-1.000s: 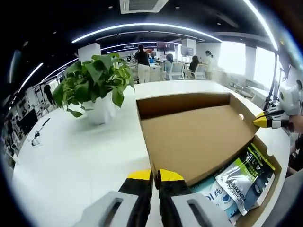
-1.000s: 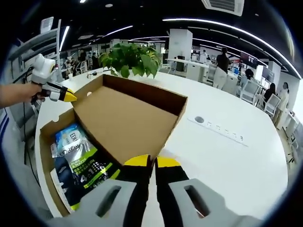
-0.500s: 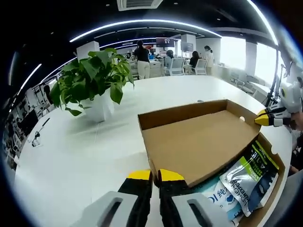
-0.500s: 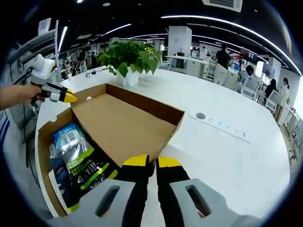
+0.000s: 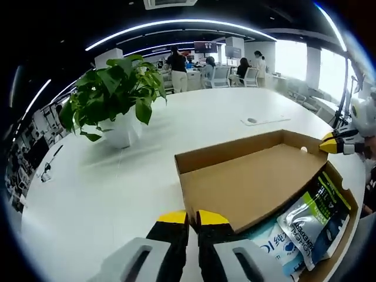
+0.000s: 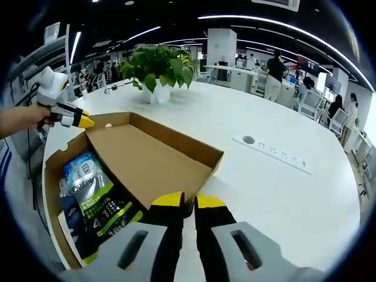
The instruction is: Operate the shoe box by opening the lid, removing the specified soft item, and placing it in the target area until the item is outside and the box remains undamaged.
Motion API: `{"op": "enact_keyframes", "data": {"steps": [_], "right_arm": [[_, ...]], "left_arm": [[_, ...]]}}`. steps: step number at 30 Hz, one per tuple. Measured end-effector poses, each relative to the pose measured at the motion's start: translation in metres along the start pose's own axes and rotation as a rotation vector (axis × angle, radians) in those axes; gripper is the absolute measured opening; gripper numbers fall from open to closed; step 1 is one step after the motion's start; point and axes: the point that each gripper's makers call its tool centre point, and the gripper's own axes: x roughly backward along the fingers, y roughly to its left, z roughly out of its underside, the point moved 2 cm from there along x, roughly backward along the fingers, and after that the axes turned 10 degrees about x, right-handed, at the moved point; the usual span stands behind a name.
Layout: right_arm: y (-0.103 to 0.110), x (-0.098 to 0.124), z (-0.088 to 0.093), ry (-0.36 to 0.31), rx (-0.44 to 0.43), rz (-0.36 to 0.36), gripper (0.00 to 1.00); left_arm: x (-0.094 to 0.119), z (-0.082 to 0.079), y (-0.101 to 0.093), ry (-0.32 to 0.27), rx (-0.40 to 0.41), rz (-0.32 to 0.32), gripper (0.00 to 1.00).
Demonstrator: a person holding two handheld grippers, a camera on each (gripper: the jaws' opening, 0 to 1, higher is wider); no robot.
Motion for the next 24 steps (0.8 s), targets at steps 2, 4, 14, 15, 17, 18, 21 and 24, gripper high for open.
{"op": "enact_keyframes", "data": {"steps": [2, 4, 14, 15, 17, 18, 21, 24], "right_arm": [[0.000, 0.000, 0.000, 0.002, -0.001, -0.001, 0.05], [0.001, 0.000, -0.001, -0.001, 0.004, -0.007, 0.05], [0.004, 0.010, -0.004, -0.012, -0.013, -0.045, 0.11], [0.004, 0.012, -0.005, -0.016, -0.016, -0.045, 0.13], [0.006, 0.019, -0.008, -0.031, -0.015, -0.047, 0.15], [0.007, 0.023, -0.010, -0.042, -0.011, -0.051, 0.15], [0.011, 0.030, -0.013, -0.051, -0.003, -0.057, 0.17], [0.016, 0.036, -0.013, -0.051, 0.000, -0.075, 0.21]], "left_arm": [[-0.001, 0.000, 0.000, 0.002, 0.000, 0.000, 0.04], [-0.001, 0.000, 0.000, 0.005, -0.001, -0.003, 0.04], [0.000, 0.001, 0.000, 0.018, -0.005, -0.020, 0.04], [0.000, 0.001, 0.000, 0.020, -0.004, -0.021, 0.04], [-0.002, 0.001, 0.000, 0.024, -0.006, -0.021, 0.05], [-0.002, 0.001, 0.000, 0.026, -0.008, -0.021, 0.05], [-0.002, 0.002, 0.000, 0.031, -0.016, -0.024, 0.05], [-0.001, 0.002, 0.000, 0.036, -0.019, -0.024, 0.08]]}}
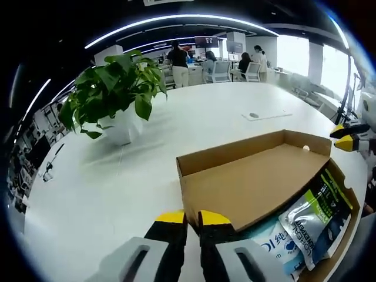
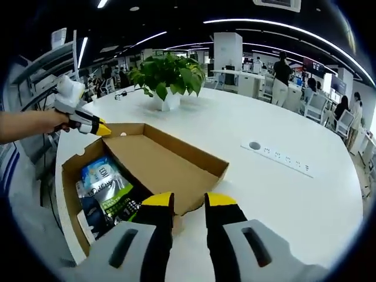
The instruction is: Operate the shoe box by opening the lid, removing the specified soft item, and placing it in the target area until the item is outside and the box remains undamaged.
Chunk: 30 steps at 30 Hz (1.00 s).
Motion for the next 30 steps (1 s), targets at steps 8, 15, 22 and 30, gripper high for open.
{"op": "enact_keyframes", "data": {"steps": [8, 15, 22, 30], "right_arm": [[0.018, 0.019, 0.006, 0.012, 0.016, -0.039, 0.27], [0.029, 0.030, 0.011, 0.024, 0.039, -0.064, 0.32], [0.037, 0.037, 0.016, 0.022, 0.053, -0.071, 0.36], [0.044, 0.042, 0.019, 0.016, 0.057, -0.083, 0.41]], "left_arm": [[0.012, -0.003, -0.005, -0.015, -0.031, -0.008, 0.21], [0.028, -0.002, -0.009, -0.026, -0.038, -0.007, 0.26], [0.045, 0.007, -0.022, -0.016, -0.036, 0.017, 0.27], [0.056, 0.022, -0.045, 0.033, -0.036, 0.079, 0.29]]}}
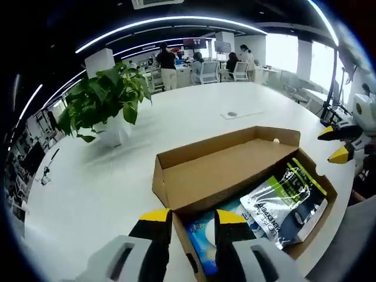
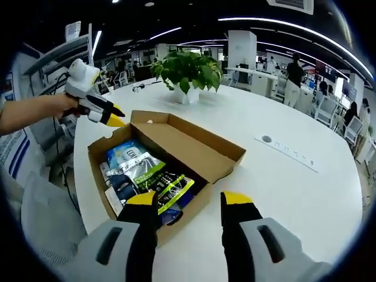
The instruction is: Operate the shoe box by opening the lid, removing the specified soft item, and placing it in the target area until the item is outside and the box remains undamaged.
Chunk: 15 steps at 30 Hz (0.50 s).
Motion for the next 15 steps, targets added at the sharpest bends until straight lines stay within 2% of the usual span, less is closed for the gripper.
{"op": "enact_keyframes", "data": {"steps": [6, 10, 15], "right_arm": [[0.003, 0.003, 0.003, 0.003, 0.008, -0.006, 0.44], [0.005, 0.007, 0.008, 0.004, 0.002, -0.012, 0.46], [0.010, 0.010, 0.013, 0.003, 0.001, -0.020, 0.49]], "left_arm": [[0.002, 0.012, -0.022, 0.038, 0.013, 0.063, 0.31], [0.001, 0.023, -0.039, 0.070, 0.032, 0.127, 0.31], [-0.002, 0.037, -0.052, 0.109, 0.011, 0.162, 0.31]]}}
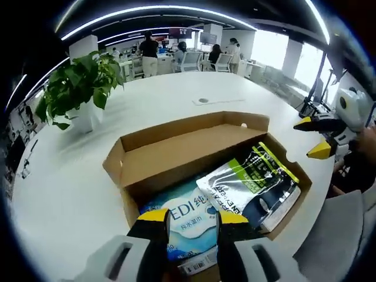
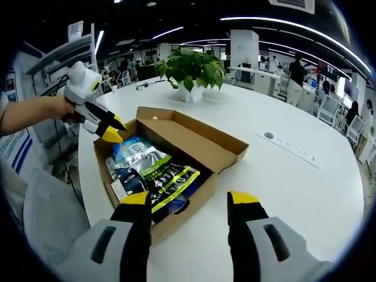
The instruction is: Operate the shoe box by opening the lid, removing the specified soft item, and placing it in the target area until the item is outside and the box remains undamaged.
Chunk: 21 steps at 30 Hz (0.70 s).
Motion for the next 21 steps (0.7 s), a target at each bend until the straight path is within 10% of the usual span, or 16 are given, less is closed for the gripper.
{"op": "enact_keyframes", "data": {"steps": [21], "right_arm": [[0.015, 0.011, 0.018, 0.001, -0.026, -0.009, 0.53]], "left_arm": [[-0.022, 0.041, -0.037, 0.124, 0.194, 0.160, 0.31]]}}
